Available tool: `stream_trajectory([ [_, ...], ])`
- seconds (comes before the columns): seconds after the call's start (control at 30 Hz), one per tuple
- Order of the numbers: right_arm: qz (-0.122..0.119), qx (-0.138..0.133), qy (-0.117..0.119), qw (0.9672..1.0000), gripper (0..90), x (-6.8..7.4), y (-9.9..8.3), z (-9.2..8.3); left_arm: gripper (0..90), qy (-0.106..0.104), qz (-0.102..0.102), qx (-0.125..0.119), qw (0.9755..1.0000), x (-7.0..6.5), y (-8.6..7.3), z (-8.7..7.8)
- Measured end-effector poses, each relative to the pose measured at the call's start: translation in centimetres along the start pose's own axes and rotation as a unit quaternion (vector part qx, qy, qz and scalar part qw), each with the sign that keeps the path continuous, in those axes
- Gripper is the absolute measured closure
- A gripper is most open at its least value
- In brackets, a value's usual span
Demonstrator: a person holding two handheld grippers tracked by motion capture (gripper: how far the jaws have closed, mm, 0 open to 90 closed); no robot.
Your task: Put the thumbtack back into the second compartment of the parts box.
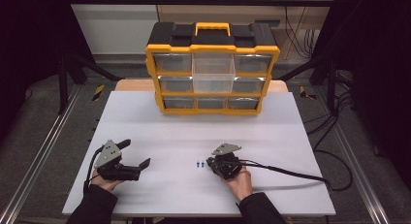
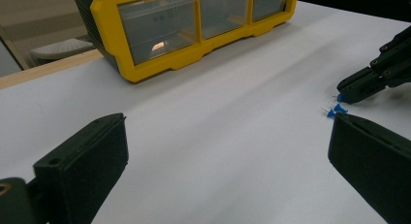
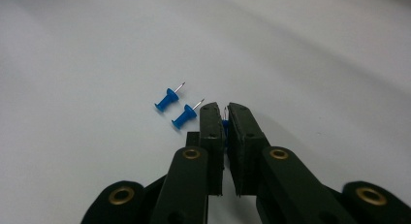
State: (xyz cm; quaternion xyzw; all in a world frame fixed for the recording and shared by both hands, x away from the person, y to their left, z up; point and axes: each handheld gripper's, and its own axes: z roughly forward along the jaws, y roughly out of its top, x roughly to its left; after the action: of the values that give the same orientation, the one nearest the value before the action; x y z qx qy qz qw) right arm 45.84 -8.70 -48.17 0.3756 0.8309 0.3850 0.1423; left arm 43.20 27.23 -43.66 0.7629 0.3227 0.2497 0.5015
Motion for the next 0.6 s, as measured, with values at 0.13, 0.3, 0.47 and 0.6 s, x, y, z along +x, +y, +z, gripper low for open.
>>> stream_trajectory([
  [0.13,0.006,0.003,0.002,1.0,85.5,0.0,0.1,-0.2,0.5,-0.001,-0.001,-0.001,1.0,0.0,0.0,0.0],
  [0.3,0.011,0.0,0.006,0.9999,85.5,0.0,0.3,-0.5,0.5,-0.001,-0.001,-0.001,1.0,0.0,0.0,-0.1],
  [0.47,0.008,-0.006,0.009,0.9999,85.5,-0.1,0.5,-1.0,0.5,0.0,-0.001,-0.003,1.0,0.0,0.0,-0.1],
  [0.6,0.012,-0.01,0.012,0.9998,85.5,-0.1,0.7,-1.3,0.5,0.0,-0.001,-0.003,1.0,0.0,0.1,-0.1],
])
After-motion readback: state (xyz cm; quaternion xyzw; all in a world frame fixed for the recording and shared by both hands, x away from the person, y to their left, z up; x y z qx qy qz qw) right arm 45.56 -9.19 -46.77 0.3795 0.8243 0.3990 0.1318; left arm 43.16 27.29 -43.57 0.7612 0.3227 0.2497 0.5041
